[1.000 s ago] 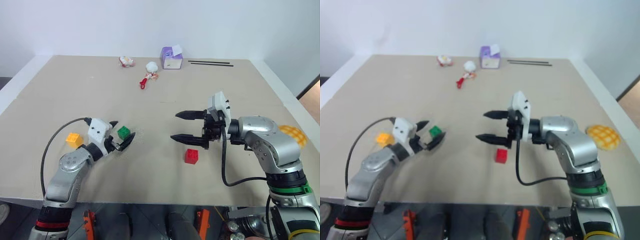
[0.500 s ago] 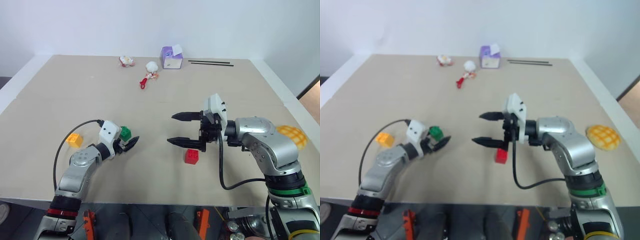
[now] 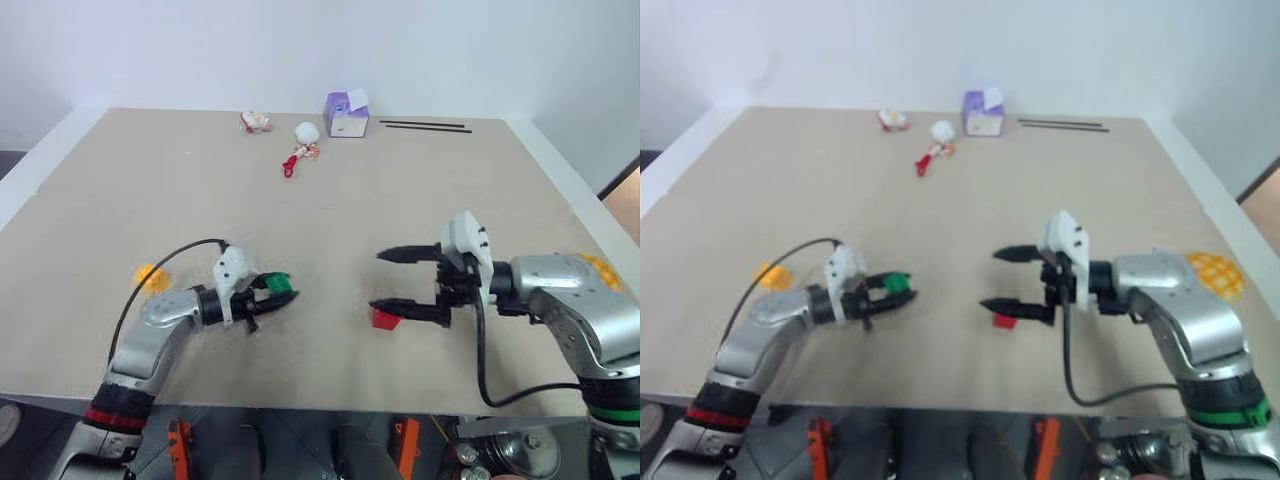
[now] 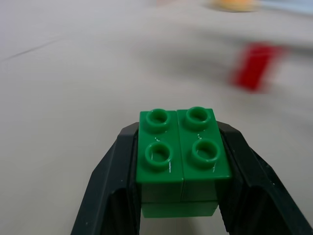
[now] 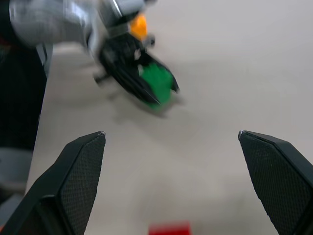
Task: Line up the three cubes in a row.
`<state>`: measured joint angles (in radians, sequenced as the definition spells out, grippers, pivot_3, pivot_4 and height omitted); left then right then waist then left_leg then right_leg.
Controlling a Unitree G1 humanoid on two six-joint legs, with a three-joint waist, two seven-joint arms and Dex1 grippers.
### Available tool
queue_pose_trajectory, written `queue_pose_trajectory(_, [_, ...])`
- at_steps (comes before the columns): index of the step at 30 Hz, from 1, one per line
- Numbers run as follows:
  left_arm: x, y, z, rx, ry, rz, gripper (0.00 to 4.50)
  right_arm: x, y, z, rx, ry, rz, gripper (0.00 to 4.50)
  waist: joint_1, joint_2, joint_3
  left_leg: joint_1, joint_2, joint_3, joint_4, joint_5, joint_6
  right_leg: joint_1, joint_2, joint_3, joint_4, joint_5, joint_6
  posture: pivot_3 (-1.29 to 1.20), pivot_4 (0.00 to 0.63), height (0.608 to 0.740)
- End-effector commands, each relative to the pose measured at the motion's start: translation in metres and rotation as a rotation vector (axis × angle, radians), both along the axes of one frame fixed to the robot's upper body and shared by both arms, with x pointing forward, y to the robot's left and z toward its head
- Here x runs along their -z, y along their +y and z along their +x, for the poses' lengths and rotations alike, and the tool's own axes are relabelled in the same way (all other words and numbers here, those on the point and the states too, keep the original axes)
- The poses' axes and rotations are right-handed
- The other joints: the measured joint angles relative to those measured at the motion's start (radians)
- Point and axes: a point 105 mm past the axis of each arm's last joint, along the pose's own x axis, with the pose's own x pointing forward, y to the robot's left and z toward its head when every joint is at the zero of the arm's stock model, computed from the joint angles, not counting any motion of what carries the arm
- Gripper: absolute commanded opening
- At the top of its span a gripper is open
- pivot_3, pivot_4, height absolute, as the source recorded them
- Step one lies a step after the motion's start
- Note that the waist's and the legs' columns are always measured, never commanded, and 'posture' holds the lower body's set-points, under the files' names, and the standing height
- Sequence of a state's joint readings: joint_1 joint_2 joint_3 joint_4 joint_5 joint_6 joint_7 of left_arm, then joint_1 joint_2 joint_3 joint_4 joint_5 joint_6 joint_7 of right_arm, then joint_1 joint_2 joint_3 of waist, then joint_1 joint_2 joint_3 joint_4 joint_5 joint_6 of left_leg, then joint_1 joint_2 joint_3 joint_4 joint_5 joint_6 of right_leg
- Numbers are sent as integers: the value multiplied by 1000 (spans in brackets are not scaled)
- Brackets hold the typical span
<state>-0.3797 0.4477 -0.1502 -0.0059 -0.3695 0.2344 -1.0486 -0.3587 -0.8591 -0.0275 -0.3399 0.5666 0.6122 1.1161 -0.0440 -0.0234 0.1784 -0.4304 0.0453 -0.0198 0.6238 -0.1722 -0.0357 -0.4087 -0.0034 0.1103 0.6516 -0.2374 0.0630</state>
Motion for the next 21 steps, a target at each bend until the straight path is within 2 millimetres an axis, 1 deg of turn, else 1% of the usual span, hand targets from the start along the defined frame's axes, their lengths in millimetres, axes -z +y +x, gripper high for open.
queue_pose_trajectory(1, [-10,-21,-2,151,-65,16,1355,-14,-2,-10,-17,-59,-12,4500,-1,0,0,0,0,0,0,0,0,0,0,0,0,0,0,0,150,740])
queue_pose_trajectory(4, [-5,-32,-2,232,-70,53,1355,-14,-4,-14,-3,-55,-14,4500,-6,0,0,1,0,0,1,0,0,0,1,0,0,1,0,0,150,740])
queue_pose_trajectory(9, [-3,-51,0,323,-82,83,1355,-14,-9,-17,38,-69,-25,4500,-3,0,0,0,1,-1,0,0,0,0,2,0,0,1,0,0,150,740])
queue_pose_trajectory(11, [-2,-52,3,317,-85,88,1355,-15,-10,-19,59,-79,-27,4500,-1,0,0,0,0,-1,1,0,0,0,2,0,0,1,0,0,150,740])
queue_pose_trajectory(14, [0,-48,4,304,-74,87,1355,-16,-12,-22,72,-81,-22,4500,-2,0,0,-1,0,-1,1,0,0,0,1,1,0,0,1,0,150,740])
queue_pose_trajectory(16, [8,-46,2,305,-64,105,1355,-15,-12,-24,74,-75,-21,4500,-4,0,0,-1,0,-1,1,0,0,0,1,1,0,0,1,0,150,740])
queue_pose_trajectory(21, [17,-52,-2,298,-60,117,1355,-12,-12,-23,77,-65,-24,4500,-3,0,0,0,0,-1,0,0,0,0,2,1,0,0,1,0,150,740])
